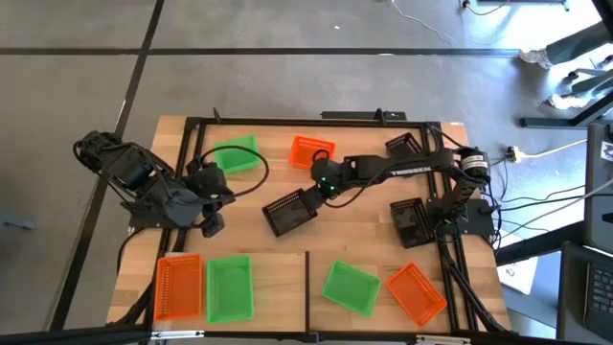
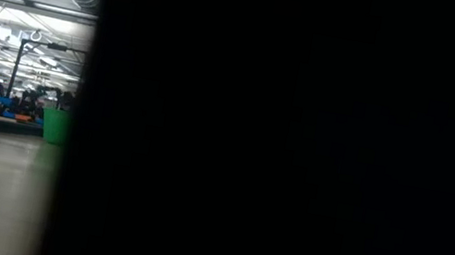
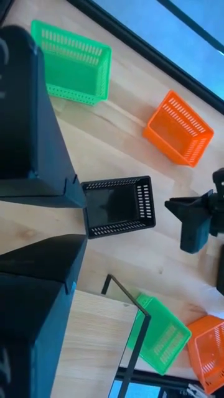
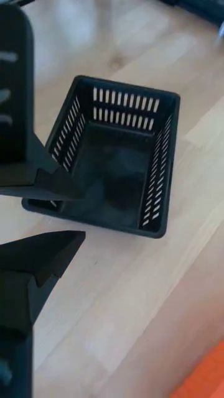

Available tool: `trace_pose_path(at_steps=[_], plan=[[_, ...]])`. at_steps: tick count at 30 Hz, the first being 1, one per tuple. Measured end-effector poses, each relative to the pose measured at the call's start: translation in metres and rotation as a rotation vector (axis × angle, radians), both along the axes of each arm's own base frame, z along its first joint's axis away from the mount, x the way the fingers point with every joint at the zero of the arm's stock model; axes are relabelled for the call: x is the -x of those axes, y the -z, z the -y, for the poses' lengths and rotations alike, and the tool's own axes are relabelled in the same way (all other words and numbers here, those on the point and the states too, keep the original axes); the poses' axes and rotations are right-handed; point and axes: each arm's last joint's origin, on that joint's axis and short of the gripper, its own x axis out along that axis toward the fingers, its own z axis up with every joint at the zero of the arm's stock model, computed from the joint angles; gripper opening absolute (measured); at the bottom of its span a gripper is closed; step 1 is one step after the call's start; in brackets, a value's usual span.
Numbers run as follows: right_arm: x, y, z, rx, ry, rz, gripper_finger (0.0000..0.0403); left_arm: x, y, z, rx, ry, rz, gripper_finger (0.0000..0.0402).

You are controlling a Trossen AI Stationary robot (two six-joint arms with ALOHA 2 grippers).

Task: Stack baskets on shelf by color
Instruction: Put the left black basket on the shelf

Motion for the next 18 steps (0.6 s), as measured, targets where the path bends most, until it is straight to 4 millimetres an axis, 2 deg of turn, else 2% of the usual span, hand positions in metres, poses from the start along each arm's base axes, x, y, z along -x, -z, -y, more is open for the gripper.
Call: trace_pose_path(at_steps=[5, 13, 18], plan=[[-0.005, 0.006, 0.000, -0.024, -0.003, 0.011, 0.0087, 0.000, 0.000, 0.000, 0.000, 0.000, 0.000, 0.0070], [-0.012, 0.031, 0.000, -0.023, 0.003, -0.055, 0.0087, 0.000, 0.000, 0.000, -0.001, 0.000, -0.001, 0.0072], [-0.016, 0.040, 0.000, -0.041, -0.008, -0.059, 0.0087, 0.000, 0.000, 0.000, 0.000, 0.000, -0.001, 0.0069]])
